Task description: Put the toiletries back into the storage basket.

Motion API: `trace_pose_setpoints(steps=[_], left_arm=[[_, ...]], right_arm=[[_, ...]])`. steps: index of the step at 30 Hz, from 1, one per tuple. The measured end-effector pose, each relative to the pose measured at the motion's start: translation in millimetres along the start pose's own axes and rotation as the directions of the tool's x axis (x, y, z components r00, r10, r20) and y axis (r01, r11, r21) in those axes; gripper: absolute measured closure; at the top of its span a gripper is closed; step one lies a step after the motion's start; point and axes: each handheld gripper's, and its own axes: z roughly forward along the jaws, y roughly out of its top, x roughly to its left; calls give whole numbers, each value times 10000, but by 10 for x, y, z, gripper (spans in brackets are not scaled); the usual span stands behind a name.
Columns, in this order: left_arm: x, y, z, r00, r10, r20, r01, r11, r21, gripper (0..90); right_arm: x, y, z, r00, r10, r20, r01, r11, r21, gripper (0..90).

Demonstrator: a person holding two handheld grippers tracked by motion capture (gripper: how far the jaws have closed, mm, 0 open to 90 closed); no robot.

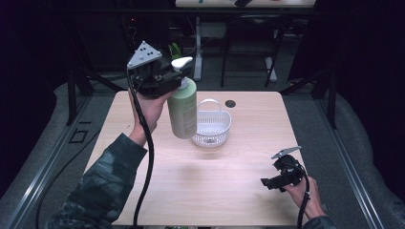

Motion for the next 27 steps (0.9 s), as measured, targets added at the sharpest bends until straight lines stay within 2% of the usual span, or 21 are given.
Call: trace_pose_setpoints(steps=[7, 22, 27], left_arm=[[-12, 58, 69, 10000, 23, 70, -23, 10000, -41, 676], [-40, 171, 325, 9999, 161, 40, -161, 9999, -28, 676], [-56, 194, 387, 9998, 178, 35, -177, 9998, -44, 676]], right_arm=[[3, 2, -1, 10000, 8, -3, -8, 10000, 9, 67], [2, 0, -5, 10000, -63, -14, 63, 10000, -31, 68], [13, -3, -11, 9999, 63, -122, -64, 10000, -53, 67]])
